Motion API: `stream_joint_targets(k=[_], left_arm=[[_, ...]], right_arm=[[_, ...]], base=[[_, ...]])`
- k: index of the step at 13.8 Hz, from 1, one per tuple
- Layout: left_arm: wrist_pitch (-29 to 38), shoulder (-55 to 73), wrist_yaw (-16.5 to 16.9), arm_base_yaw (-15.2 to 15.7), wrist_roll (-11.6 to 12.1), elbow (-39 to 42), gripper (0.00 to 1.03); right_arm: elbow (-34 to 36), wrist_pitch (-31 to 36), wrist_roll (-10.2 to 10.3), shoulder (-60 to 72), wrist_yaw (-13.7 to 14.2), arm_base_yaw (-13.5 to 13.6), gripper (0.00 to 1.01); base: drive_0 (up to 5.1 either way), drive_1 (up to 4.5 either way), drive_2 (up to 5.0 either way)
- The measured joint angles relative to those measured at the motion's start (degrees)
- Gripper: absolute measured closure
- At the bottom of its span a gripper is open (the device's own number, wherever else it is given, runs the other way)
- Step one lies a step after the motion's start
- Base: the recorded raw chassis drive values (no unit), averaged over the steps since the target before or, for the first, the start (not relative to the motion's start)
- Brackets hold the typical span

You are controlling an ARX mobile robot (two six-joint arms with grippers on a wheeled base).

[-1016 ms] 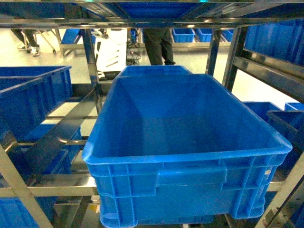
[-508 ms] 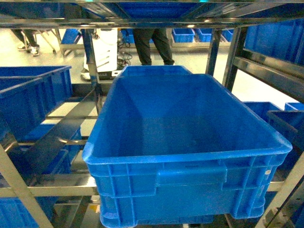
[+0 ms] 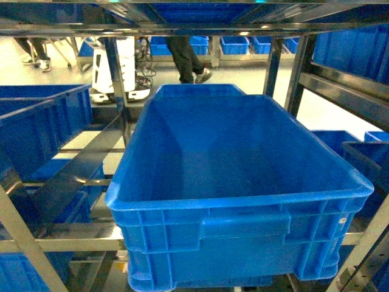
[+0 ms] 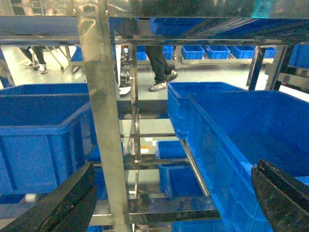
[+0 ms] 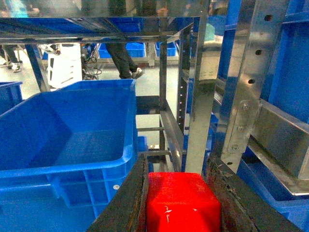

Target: Pick red block from blue box to shelf

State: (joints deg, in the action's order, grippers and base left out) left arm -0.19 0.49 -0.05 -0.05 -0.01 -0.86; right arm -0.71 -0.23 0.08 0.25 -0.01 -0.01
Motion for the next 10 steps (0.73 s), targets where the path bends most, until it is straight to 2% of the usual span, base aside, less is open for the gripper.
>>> stream_joint_targets(k=[6,7,8,9,10], left_arm=[[0.0,0.0,0.0,0.0,0.0,0.0,0.05],[0.02,0.0,0.02,0.0,0.0,0.0,0.05],[0.0,0.0,0.02,0.0,0.0,0.0,0.05],[0.0,0.0,0.0,0.0,0.0,0.0,0.05],[0.0,0.0,0.02,0.0,0.0,0.0,0.05]], right_arm=[[0.0,0.0,0.0,0.0,-0.02,0.0,0.72],[-3.43,-5.64,-5.86,9.86,4.5,3.19,0.72],[-10.43,10.95,-4.94,31.23,3.54,8.09,0.72],[-18.05,27.65,-1.64,56.17,2.19,12.52,0.72],[-21.97,32.54,-1.31,65.0,1.75,14.32,0.72]], base=[[0.0,0.0,0.0],[0.0,0.0,0.0],[0.0,0.0,0.0],[0.0,0.0,0.0],[0.0,0.0,0.0]])
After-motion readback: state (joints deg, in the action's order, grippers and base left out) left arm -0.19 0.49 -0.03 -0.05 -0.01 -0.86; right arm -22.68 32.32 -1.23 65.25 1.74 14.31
